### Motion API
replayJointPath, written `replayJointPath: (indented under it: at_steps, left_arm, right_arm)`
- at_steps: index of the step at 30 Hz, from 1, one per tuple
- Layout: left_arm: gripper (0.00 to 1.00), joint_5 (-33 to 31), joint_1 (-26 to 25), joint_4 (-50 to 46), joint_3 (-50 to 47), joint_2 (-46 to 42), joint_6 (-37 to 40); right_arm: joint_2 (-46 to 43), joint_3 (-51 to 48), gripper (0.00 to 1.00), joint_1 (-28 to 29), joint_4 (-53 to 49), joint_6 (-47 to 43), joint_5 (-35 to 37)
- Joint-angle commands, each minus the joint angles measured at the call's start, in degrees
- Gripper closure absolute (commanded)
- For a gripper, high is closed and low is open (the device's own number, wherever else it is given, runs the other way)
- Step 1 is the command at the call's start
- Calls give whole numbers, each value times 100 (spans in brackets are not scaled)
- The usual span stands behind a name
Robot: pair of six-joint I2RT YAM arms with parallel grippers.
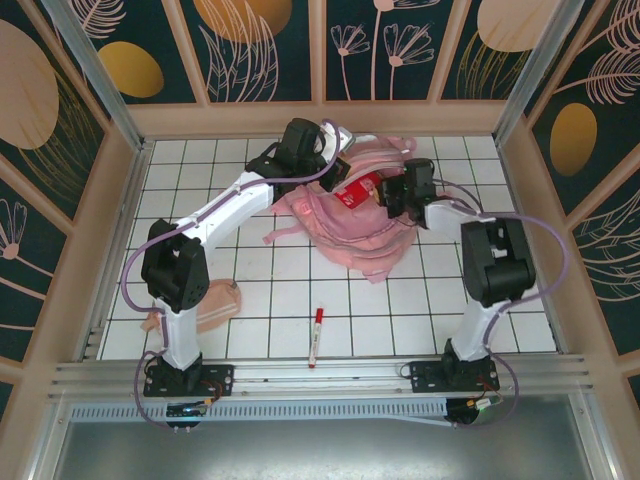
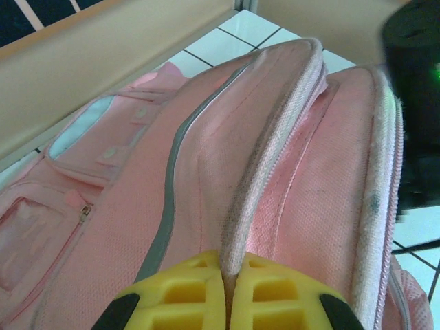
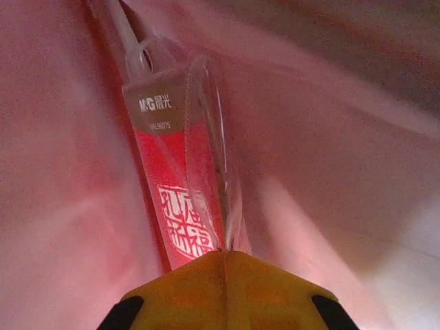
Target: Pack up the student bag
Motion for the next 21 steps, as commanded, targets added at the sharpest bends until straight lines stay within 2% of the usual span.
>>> replayJointPath:
  at_steps: [1, 4, 5, 7, 9, 13, 18, 21]
  left_arm:
    - [100, 681, -16, 576, 370, -292, -103]
    - [100, 822, -22, 599, 397, -267, -151]
    - [100, 848, -17, 623, 407, -258, -186]
    - [100, 900, -11, 700, 400, -246, -276]
    - [100, 902, -18, 802, 375, -239, -378]
    - [100, 733, -17, 897, 366, -223, -552]
    - [100, 510, -13, 907, 379, -185, -644]
    - [100, 584, -15, 992, 393, -177, -723]
  right_arm:
    - [479, 670, 100, 228, 402, 172, 872]
    - [1013, 1069, 100, 452, 676, -11, 961]
    - [1144, 1143, 96, 540, 835, 46, 935]
    - [1284, 1137, 79, 644, 1296, 130, 791]
    - [1270, 1031, 67, 673, 1711, 197, 568]
    - [717, 581, 54, 583, 1727, 12, 273]
    - [-152, -188, 53, 353, 1292, -578, -47]
    - [-303, -534, 60, 303, 1335, -845, -449]
